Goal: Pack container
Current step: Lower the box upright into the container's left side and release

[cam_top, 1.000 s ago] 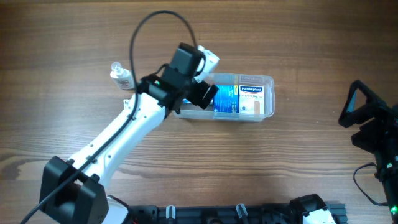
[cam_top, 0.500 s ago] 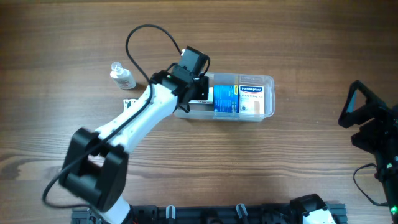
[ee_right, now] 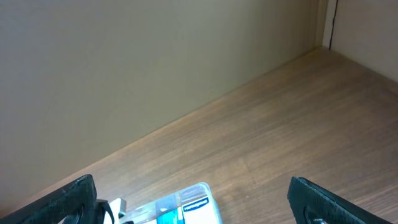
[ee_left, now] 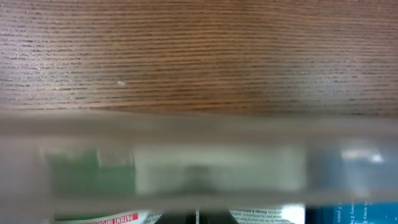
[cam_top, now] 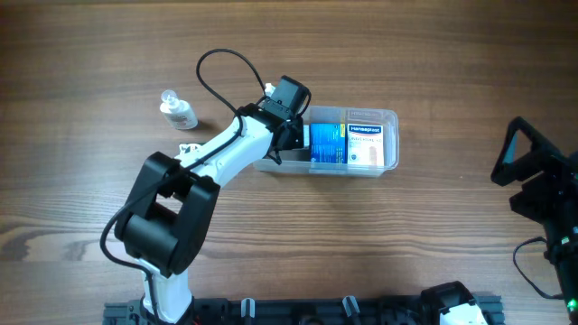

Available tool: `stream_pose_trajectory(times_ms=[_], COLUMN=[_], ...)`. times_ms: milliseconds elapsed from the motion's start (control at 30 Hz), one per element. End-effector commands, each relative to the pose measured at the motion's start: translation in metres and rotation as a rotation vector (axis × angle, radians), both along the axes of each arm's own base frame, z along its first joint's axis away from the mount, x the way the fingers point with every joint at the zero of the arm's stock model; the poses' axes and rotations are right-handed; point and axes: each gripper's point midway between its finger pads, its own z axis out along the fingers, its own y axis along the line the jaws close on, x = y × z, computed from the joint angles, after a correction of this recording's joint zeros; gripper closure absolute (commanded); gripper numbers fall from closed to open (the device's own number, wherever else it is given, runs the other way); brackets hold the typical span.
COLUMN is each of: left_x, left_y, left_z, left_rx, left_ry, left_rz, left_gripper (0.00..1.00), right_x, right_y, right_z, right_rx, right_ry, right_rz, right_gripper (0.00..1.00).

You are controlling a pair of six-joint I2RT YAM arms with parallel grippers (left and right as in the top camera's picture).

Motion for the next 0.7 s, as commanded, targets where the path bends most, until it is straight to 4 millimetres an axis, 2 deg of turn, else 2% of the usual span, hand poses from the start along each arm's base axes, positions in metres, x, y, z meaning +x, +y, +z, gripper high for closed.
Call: stream_pose_trajectory(times_ms=[0,133,233,300,400,467,500,533,567,667], left_x=[0.0,0.007,0.01,0.008,-0.006,-0.023,-0.033,-0.042,-0.051,-0.077], left_y=[0.002,-0.002,-0.003,-0.002,0.006,0.017,0.023,0.03,0.038,0.077], left_z=[0.0,0.044,0.089,0.119,0.162,0.189,0.201,0.211,0.22,0.242], left_rx=[0.005,-0.05,-0.105,-0.14,-0.176,-0.189,-0.192,-0.19,-0.185,-0.102], left_ry=[-0.006,-0.094,-0.181,-0.236,-0.293,-0.314,-0.322,-0.329,-0.34,-0.383], left_rz=[0.017,0.018,0.019,0.019,0.019,0.02,0.02,0.024,0.031,0.093], left_gripper=[0.96,0.96,0.96,0.91,0.75,0.66,0.47,0.19,0.12,0.26], right_x=[0.0,-0.001,-0.001,-0.001,-0.001,-0.001,-0.001,-0.001,-0.001,-0.001], right_y=[-0.003,-0.003,-0.003,-0.003,-0.003,-0.003,-0.003,-0.003,-0.003,-0.003], right_z=[0.0,-0.001,-0.001,-0.002,-0.002,-0.002,-0.002,-0.002,-0.002,-0.002], right_rx=[0.004,0.003,0.002,0.002,0.002,0.001,0.002,0.002,0.002,0.002], right_ry=[-0.001,0.001,0.004,0.005,0.005,0.005,0.005,0.005,0.005,0.005], right_rz=[-0.021,-0.021,-0.021,-0.021,-0.021,-0.021,-0.021,-0.021,-0.021,-0.021], right_gripper=[0.0,0.0,0.0,0.0,0.0,0.0,0.0,0.0,0.0,0.0])
